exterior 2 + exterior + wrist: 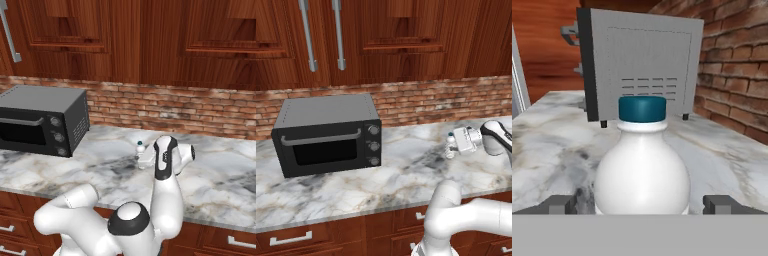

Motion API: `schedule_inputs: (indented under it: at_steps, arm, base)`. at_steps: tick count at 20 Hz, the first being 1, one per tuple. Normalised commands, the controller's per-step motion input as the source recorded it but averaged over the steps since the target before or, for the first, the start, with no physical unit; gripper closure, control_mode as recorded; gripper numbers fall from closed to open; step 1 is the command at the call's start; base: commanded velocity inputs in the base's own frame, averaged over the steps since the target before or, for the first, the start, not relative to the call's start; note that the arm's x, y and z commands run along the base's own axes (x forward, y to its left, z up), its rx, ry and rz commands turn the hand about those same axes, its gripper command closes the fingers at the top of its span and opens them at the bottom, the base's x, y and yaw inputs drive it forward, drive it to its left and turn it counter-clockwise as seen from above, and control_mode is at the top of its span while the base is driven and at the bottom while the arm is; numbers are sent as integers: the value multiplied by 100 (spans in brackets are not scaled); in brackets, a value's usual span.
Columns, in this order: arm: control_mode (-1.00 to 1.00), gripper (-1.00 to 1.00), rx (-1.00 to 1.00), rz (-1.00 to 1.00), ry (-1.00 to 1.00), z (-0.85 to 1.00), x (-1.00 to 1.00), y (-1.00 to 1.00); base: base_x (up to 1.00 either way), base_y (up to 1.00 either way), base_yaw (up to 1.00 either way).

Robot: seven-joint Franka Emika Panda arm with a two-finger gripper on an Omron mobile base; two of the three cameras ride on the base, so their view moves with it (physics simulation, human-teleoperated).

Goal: Take the bottled waters from the counter and place them in the freezer to freeze. Close the freezer door after placing the bottles.

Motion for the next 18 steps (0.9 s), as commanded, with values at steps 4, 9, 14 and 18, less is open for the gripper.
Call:
schedule_inputs:
  at_steps: [4,9,14,18]
  arm:
    - [-100,100,0,0,0,0,0,8]
    - [-100,100,0,0,0,0,0,0]
    - [-100,100,-2,-9,0,58,-31,-1]
    - [-100,100,6,-20,-13,100,-79,-4]
  base:
    - [0,0,0]
    - [0,0,0]
    - [0,0,0]
    - [0,0,0]
